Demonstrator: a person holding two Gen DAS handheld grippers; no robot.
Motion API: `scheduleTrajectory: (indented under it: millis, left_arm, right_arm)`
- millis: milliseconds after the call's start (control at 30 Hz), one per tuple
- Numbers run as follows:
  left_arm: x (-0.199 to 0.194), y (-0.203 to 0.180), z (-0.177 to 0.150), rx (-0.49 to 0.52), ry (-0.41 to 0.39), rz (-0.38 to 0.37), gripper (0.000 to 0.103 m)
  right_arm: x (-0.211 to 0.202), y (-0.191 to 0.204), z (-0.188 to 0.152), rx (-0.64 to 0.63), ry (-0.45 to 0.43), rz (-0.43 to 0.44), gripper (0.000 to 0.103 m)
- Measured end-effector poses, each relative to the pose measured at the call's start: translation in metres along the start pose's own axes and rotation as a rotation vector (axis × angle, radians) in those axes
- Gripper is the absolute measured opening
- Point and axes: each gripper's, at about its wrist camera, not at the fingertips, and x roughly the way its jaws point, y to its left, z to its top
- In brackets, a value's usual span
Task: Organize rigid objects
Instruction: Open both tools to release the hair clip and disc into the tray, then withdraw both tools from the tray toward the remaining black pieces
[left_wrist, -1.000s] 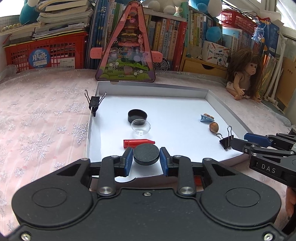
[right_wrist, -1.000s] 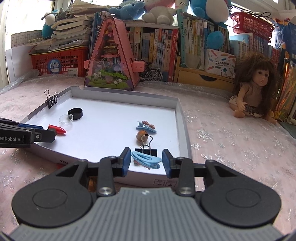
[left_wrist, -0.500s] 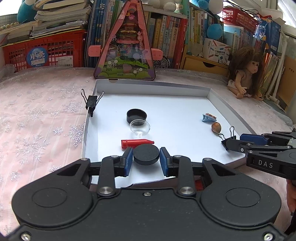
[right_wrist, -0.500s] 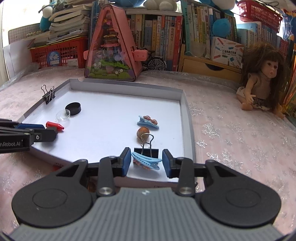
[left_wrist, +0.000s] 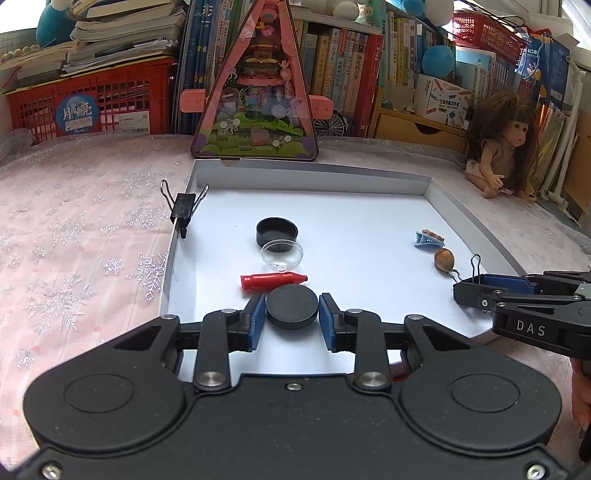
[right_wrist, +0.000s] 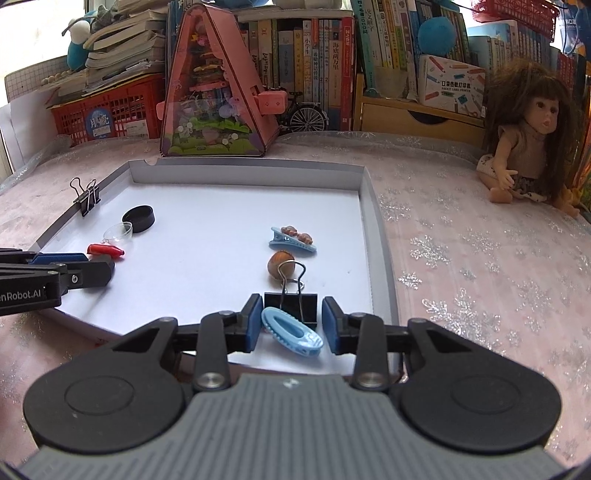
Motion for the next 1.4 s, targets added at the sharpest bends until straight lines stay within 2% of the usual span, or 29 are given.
scheduleTrajectory:
  millis: [67,233,333,467,767,1400]
  left_arm:
    - [0.000,0.000,0.000,0.000,-0.001,-0.001,0.031]
    - [-0.006,-0.003,-0.001,0.003,-0.009,-0.016,0.040]
    - [-0.013,-0.005,-0.002,0.016,-0.029,-0.013,0.045]
    - [-0.022,-0.008,-0.002,0.020,-0.044,-0.024,0.054]
    - [-0.039,-0.012,-0.006,0.033,-0.064,-0.048,0.056]
    - [-0.065,-0.023,-0.034,0.108,-0.107,-0.076,0.057]
  right_arm:
    - [-0.002,0.000,0.000,0.006,-0.007,0.004,0.045]
    - [-0.008,-0.003,0.000,0.023,-0.027,0.007,0.045]
    - [-0.014,-0.005,0.000,0.023,-0.043,0.007,0.055]
    - [-0.020,-0.006,0.000,0.032,-0.056,0.020,0.056]
    - [-0.035,-0.007,-0.007,0.038,-0.103,0.047,0.064]
    - [-0.054,-0.006,-0.031,0.016,-0.173,0.063,0.066]
